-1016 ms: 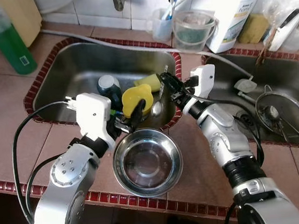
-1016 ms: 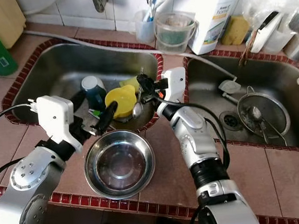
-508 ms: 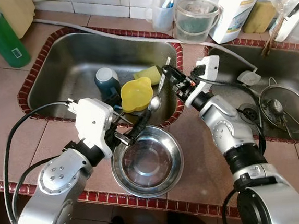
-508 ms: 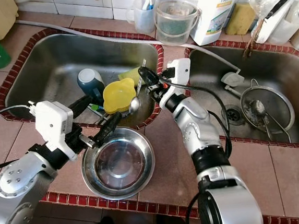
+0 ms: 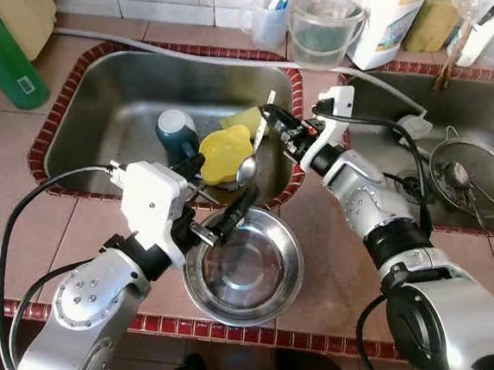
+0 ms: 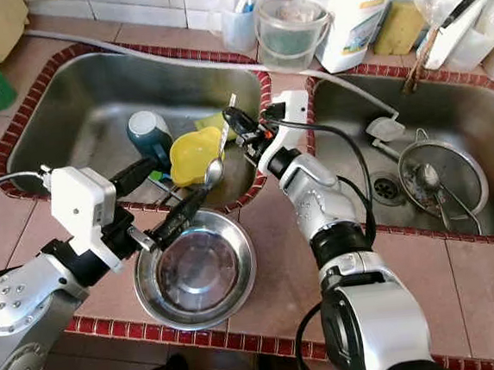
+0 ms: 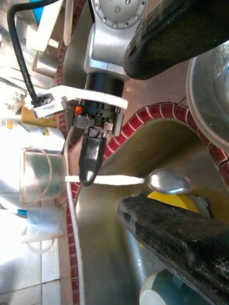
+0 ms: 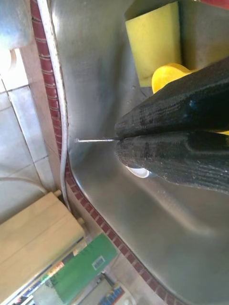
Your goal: Kitchen organization
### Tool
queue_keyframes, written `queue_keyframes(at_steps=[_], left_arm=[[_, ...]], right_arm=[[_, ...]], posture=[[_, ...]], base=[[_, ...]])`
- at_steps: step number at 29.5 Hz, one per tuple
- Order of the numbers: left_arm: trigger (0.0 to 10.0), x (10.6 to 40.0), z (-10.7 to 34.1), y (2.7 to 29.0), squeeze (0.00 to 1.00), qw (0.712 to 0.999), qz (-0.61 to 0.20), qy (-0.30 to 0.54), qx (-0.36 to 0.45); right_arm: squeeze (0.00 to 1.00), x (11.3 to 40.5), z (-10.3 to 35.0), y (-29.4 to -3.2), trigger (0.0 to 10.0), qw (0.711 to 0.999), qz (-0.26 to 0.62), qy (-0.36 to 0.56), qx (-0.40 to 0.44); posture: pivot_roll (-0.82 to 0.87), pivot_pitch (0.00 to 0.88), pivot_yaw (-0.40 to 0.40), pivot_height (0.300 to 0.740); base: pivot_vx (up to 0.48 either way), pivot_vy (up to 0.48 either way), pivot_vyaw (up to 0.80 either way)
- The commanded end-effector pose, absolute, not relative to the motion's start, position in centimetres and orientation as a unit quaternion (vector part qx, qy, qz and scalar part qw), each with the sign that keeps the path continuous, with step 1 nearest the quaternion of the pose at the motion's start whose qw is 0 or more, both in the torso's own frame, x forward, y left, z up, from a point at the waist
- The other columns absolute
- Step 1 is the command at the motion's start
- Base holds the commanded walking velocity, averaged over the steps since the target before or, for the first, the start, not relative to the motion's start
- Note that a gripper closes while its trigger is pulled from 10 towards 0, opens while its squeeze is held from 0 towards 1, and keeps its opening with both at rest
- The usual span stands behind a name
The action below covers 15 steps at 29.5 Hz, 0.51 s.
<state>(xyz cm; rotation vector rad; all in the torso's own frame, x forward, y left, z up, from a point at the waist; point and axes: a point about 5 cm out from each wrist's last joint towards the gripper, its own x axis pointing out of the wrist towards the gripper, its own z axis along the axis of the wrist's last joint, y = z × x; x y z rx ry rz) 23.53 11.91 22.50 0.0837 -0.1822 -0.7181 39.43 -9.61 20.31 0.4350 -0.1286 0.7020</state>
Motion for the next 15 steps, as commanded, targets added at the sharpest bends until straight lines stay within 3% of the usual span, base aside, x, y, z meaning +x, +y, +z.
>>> queue_keyframes(at_steps=[1, 4, 5, 15], left_arm=[[10.0, 22.9, 22.7, 11.6, 0.00, 0.926, -0.365, -0.092, 0.041], [10.0, 22.8, 22.7, 11.5, 0.00, 0.925, -0.366, -0.091, 0.040], [10.0, 22.9, 22.7, 11.5, 0.00, 0.925, -0.366, -0.090, 0.037], [10.0, 22.9, 22.8, 11.4, 0.00, 0.926, -0.366, -0.092, 0.030]], right_arm=[[0.00, 39.6, 20.6, -9.9, 10.0, 0.913, 0.343, -0.068, 0.209], [0.00, 39.6, 20.7, -9.6, 10.0, 0.906, 0.360, -0.066, 0.213], [1.00, 39.5, 20.8, -9.4, 10.0, 0.904, 0.366, -0.066, 0.213], [1.00, 38.9, 20.9, -7.9, 10.0, 0.877, 0.428, -0.068, 0.209]], posture=[[-0.05, 0.300, -0.070, 0.740], [-0.06, 0.303, -0.070, 0.740], [-0.06, 0.304, -0.071, 0.740], [-0.06, 0.309, -0.073, 0.740]], base=[[0.000, 0.000, 0.00], [0.000, 0.000, 0.00], [0.000, 0.000, 0.00], [0.000, 0.000, 0.00]])
